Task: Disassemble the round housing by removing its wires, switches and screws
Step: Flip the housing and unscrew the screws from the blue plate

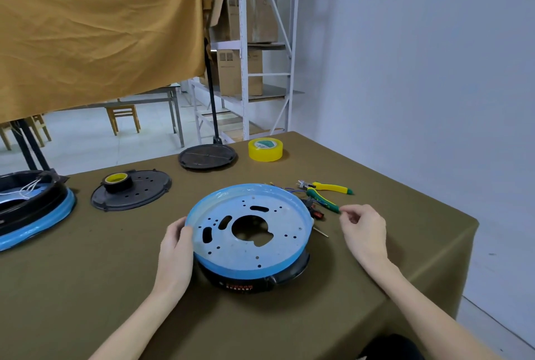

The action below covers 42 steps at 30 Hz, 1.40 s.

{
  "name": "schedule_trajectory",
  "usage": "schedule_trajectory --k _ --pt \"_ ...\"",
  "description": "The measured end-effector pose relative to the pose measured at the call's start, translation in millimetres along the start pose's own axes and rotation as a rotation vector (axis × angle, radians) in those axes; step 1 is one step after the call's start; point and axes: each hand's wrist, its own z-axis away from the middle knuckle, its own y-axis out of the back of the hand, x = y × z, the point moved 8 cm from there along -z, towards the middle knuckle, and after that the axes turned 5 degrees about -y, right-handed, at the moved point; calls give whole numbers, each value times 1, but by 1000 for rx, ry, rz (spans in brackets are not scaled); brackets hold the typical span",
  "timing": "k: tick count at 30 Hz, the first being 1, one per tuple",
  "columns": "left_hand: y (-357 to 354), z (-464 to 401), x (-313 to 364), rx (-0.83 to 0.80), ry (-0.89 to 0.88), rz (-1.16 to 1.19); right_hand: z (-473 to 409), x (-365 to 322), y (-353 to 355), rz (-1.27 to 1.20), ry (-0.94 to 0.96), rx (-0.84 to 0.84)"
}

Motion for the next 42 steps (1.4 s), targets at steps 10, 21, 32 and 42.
schedule_trajectory --k 10,21,32,42 --pt "2 2 5 -55 6 -58 113 -164 -50 1 715 -522" --pt "-2 2 -7 -76 226 -3 149 -190 -127 348 648 -745" --pt "42 -6 5 127 184 -18 0 -127 -64 151 222 -327" --pt "37 -4 -10 124 201 80 9 -95 -94 576 459 -378"
